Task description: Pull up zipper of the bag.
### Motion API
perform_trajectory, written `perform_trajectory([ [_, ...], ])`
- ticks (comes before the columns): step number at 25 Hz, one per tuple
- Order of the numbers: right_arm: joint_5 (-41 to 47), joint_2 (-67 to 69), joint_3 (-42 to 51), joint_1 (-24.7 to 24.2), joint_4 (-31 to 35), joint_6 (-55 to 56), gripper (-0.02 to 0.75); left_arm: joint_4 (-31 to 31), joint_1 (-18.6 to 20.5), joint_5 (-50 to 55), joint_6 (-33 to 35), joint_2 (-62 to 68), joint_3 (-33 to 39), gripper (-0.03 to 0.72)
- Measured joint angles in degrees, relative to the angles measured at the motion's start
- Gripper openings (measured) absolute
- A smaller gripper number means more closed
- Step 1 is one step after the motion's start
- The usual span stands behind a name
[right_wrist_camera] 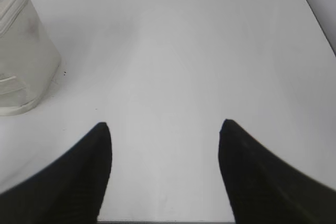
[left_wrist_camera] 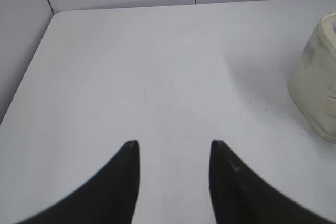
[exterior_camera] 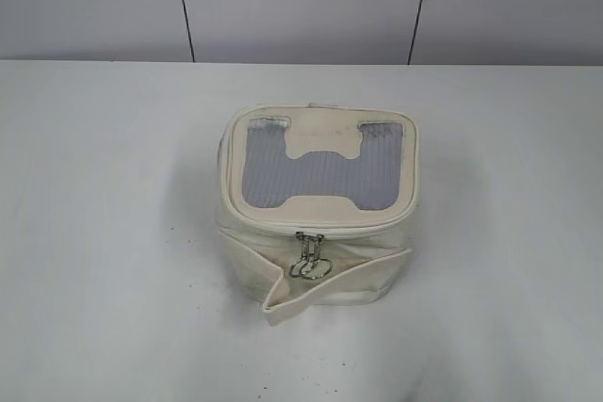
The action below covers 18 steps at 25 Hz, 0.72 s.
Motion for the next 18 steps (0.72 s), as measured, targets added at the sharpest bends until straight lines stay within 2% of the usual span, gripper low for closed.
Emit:
perform_trajectory([
  [18, 0.0, 0.0, 0.0, 0.0, 0.0, 0.0, 0.499, 0.0, 0.0, 0.0, 0.0, 0.0, 0.0, 0.307],
])
